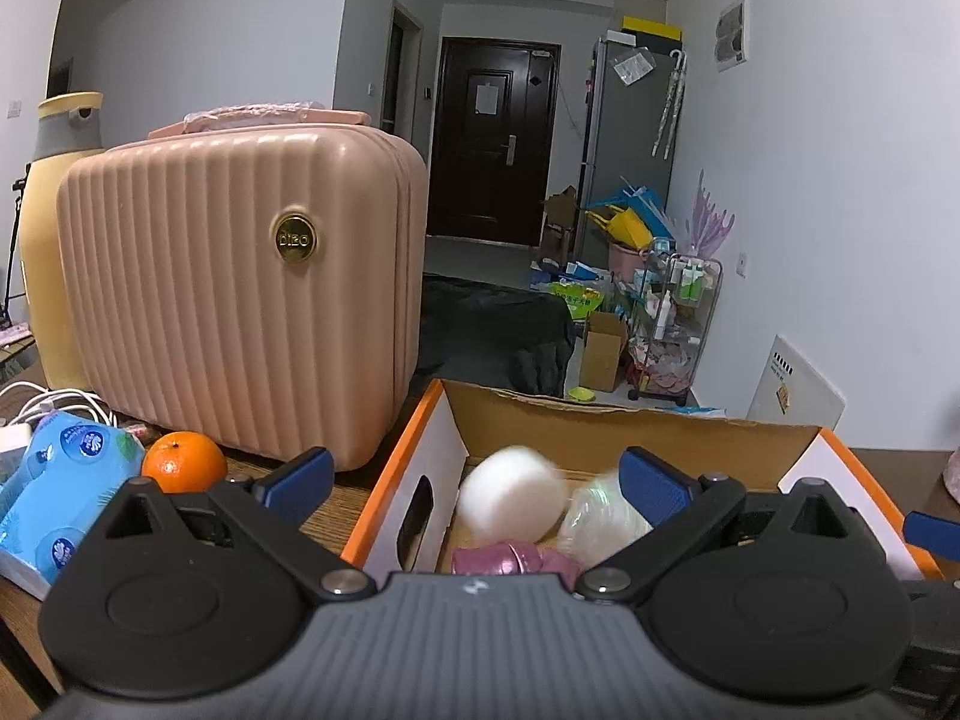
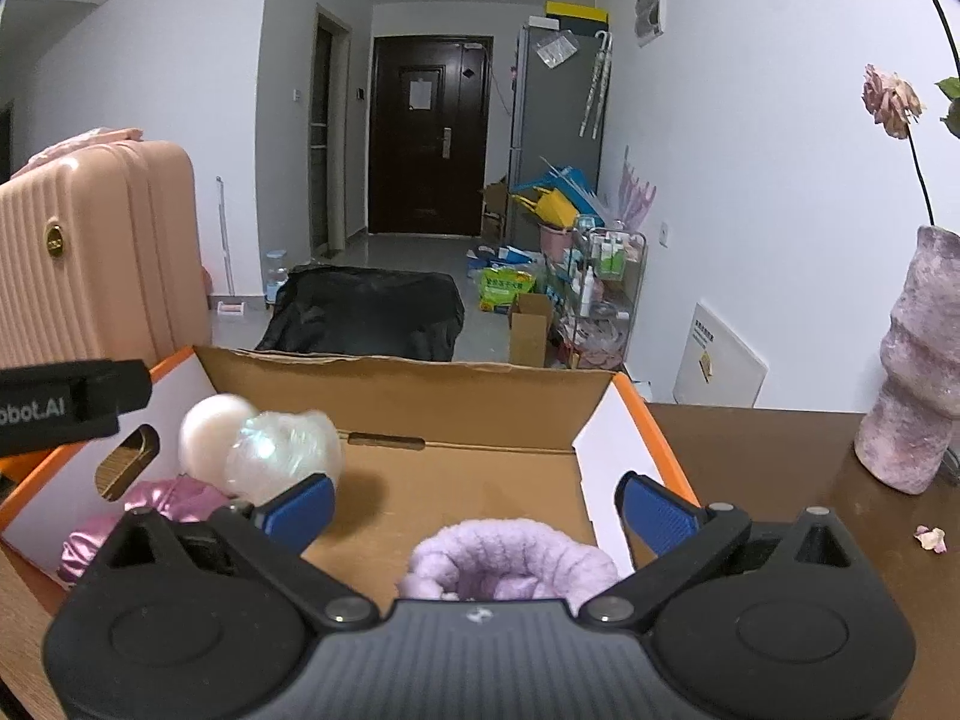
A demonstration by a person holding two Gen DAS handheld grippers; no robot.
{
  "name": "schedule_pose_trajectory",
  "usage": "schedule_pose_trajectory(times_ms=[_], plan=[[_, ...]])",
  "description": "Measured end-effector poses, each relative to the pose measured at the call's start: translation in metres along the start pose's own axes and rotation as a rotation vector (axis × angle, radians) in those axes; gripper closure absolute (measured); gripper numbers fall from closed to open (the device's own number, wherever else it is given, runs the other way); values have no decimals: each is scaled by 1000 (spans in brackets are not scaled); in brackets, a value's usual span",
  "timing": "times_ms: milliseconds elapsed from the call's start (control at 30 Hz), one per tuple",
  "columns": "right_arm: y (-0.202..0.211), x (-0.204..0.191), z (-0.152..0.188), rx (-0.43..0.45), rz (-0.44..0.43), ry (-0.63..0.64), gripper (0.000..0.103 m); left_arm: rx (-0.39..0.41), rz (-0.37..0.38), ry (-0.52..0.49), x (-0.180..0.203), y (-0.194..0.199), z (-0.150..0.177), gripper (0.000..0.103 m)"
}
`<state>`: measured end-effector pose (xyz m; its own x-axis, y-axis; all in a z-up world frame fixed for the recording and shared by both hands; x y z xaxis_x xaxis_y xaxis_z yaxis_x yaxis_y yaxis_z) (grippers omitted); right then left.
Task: Organize soft objects
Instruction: 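Open both tools to drop the sponge and puff into the box, then withdraw both tools from the box toward the remaining soft items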
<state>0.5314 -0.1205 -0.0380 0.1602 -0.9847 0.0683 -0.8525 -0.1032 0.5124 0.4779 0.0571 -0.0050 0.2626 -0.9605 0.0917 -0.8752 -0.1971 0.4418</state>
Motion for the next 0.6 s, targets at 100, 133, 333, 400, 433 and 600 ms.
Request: schedule_pose_trajectory(times_ms=[100, 133, 333, 400, 433, 600], plan=[[4, 1, -1, -5, 10, 2, 0, -21, -1, -12, 2, 2, -1, 0], [6, 1, -1, -6, 15, 4, 0, -25, -1, -13, 2, 2, -1, 0], [16, 10, 1, -19, 55, 17, 0, -82, -13, -47, 8, 2, 1, 0], [19, 13, 4, -27, 72, 21, 0, -107, -17, -60, 10, 1, 3, 0], [19, 14, 5, -32, 79, 23, 0, -119, -17, -65, 10, 1, 5, 0], [28, 20, 13, -46, 114, 39, 0, -163, 2, -63, 12, 4, 12, 0]])
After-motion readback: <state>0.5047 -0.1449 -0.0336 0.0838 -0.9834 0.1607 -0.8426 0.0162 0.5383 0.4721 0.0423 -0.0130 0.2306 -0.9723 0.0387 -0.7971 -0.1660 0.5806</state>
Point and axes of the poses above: each gripper's, at about its wrist camera, not at the fingertips, and y roughly against the way its jaws point, x to its right, z to its underside, the point moved 3 cm from there along -y, roughly the way its jaws point, and after that the axes turned 2 degrees about z, right-handed, at the moved point
